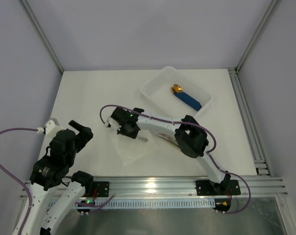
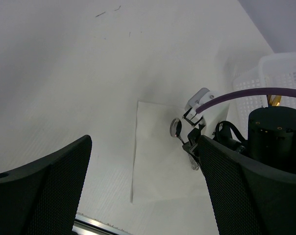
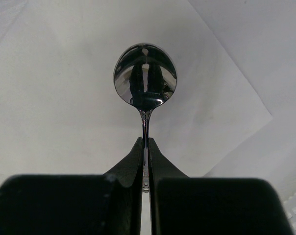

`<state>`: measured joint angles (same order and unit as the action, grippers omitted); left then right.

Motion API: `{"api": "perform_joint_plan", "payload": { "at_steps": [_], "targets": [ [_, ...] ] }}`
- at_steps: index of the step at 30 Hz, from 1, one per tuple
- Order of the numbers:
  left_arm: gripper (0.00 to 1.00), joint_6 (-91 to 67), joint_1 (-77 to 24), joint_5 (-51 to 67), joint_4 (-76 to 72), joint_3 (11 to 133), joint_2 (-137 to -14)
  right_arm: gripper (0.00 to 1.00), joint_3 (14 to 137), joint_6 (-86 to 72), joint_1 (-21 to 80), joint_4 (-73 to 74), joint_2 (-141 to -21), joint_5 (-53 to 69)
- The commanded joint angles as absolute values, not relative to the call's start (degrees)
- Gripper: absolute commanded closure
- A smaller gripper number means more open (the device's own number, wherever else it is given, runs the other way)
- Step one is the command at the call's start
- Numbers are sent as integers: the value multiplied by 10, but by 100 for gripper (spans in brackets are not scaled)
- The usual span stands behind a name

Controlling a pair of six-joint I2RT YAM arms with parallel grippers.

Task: Place the utensils on the paper napkin and roll it up
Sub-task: Place the utensils on the napkin.

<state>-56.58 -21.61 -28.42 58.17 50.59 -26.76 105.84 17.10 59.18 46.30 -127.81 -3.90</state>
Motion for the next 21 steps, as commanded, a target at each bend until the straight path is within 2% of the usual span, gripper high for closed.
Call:
{"api": "perform_joint_plan", "payload": {
  "at_steps": [1,21],
  "targets": [
    [10,-562,-214,-289,577,521,-265,96,1095,178,594,459,-1281,-47],
    [10,-554,-214,-286,579,525,-257,96,1111,159,585,463,-1304,-46]
  ]
}}
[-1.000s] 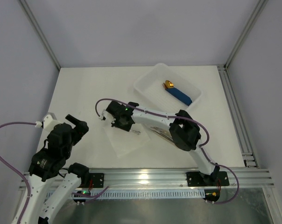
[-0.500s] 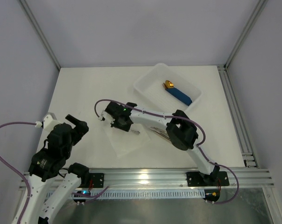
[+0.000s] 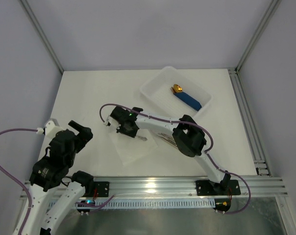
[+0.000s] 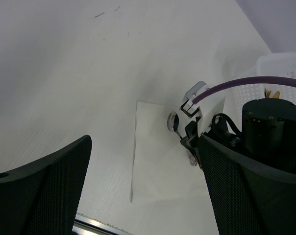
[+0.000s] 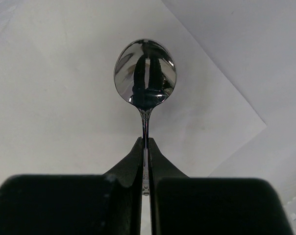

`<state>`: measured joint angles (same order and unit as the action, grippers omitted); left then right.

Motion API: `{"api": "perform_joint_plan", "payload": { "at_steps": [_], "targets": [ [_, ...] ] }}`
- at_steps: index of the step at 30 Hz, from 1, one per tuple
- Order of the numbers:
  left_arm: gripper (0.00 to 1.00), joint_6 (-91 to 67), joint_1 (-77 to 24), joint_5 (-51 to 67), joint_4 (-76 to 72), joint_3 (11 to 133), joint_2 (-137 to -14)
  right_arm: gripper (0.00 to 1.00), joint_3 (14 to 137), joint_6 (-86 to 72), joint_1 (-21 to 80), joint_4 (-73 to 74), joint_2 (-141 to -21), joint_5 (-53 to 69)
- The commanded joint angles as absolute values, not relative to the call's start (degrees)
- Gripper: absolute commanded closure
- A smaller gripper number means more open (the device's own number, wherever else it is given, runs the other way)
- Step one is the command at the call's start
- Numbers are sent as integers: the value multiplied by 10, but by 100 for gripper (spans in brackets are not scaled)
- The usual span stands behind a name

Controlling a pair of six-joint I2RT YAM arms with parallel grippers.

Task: Place the utensils on the paper napkin and roll it up
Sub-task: Place the utensils on the napkin.

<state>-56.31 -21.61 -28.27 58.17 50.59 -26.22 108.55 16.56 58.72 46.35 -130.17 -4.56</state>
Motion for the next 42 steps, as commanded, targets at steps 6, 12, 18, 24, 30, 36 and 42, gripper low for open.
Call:
{"api": "perform_joint_plan", "payload": {
  "at_steps": [6,12,18,24,30,36,42],
  "targets": [
    [10,-552,-214,-281,574,521,-258,96,1110,158,585,465,-1310,-47],
    [10,-551,-214,-278,572,520,-262,89,1112,156,585,463,-1310,-51],
    [10,-551,-214,-278,574,520,-258,88,1114,154,585,463,-1312,-48],
    [10,-551,-214,-276,576,520,-252,87,1115,149,585,465,-1310,-48],
    [10,-550,-214,-273,572,519,-257,80,1114,145,584,455,-1274,-69],
    [10,-551,-214,-265,570,519,-258,79,1086,140,585,461,-1202,-89],
    [10,-541,-214,-250,561,519,-270,78,944,138,568,476,-1108,-138]
  ]
}}
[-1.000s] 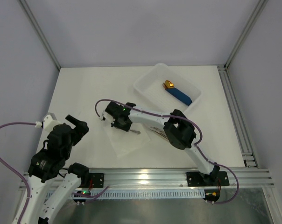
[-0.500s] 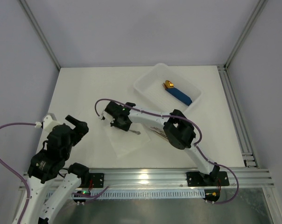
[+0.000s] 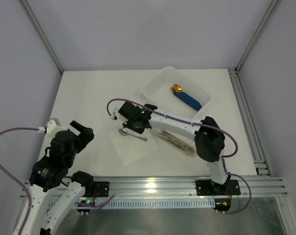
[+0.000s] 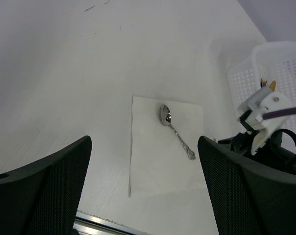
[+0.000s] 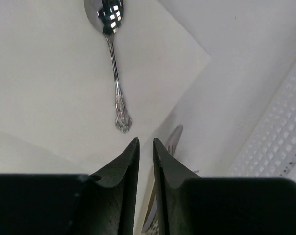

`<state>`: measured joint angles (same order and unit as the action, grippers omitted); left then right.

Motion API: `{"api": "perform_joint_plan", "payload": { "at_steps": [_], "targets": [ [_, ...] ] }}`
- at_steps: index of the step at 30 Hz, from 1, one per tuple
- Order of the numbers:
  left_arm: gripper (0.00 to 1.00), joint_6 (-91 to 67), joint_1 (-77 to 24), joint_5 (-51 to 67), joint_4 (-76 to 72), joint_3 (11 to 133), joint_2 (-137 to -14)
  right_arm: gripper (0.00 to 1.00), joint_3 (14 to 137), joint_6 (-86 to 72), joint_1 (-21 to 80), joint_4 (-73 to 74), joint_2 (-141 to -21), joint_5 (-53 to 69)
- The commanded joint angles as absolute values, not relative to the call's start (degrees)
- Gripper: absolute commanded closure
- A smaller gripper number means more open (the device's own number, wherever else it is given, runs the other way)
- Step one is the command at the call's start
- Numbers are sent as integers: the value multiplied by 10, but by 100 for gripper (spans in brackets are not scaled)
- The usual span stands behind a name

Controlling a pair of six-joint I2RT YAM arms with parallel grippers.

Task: Place the utensils on the paper napkin and roll it up
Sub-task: Place the utensils on the napkin, then pick up the utensils from the container.

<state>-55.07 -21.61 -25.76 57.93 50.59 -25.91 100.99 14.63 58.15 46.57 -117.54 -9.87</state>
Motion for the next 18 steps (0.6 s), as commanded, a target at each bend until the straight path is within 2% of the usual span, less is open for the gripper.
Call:
{"api": "perform_joint_plan", "payload": {
  "at_steps": [1,8,18],
  "targets": [
    [10,-540,-214,-248,559,519,-272,79,920,129,562,469,-1075,-141],
    [10,-539,-214,-229,543,512,-290,79,712,113,507,418,-942,-114],
    [10,-536,-214,-219,537,520,-307,80,591,108,448,388,-880,-93]
  ]
}}
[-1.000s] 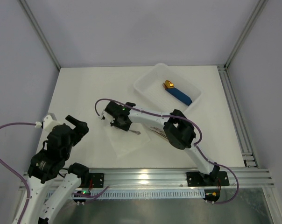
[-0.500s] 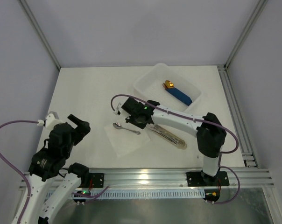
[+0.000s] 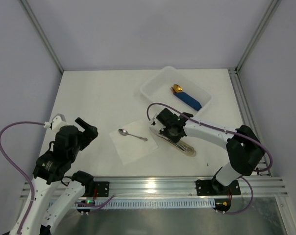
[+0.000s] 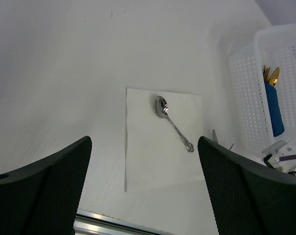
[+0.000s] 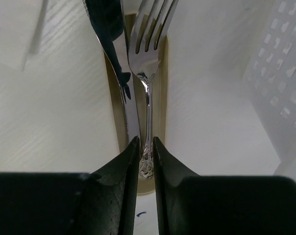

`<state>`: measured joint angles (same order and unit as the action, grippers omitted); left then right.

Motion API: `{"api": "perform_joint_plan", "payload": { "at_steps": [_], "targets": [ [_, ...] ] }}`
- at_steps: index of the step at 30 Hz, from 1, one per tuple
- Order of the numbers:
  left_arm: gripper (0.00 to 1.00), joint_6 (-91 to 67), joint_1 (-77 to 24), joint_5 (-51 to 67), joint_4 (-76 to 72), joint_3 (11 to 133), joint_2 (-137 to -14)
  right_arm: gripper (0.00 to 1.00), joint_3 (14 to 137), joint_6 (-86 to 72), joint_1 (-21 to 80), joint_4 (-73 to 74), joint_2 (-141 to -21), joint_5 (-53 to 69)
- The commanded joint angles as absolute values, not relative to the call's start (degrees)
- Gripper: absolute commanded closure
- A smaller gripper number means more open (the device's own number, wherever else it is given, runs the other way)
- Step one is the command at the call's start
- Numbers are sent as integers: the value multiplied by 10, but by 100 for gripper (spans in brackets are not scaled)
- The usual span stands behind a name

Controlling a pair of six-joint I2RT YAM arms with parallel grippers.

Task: Place the utensils on the paper napkin and roll it up
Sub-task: Pick up the utensils from the container.

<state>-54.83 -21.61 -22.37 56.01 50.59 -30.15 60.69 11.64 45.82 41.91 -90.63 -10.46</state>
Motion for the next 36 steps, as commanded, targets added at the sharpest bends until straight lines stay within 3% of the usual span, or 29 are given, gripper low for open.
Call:
{"api": "perform_joint_plan", "payload": {
  "at_steps": [1,36],
  "targets": [
    [10,-536,-214,-219,537,520,-307,79,586,106,444,385,-880,-95],
    [10,-502,-214,-213,512,515,-313,76,593,98,424,372,-969,-80]
  ]
}}
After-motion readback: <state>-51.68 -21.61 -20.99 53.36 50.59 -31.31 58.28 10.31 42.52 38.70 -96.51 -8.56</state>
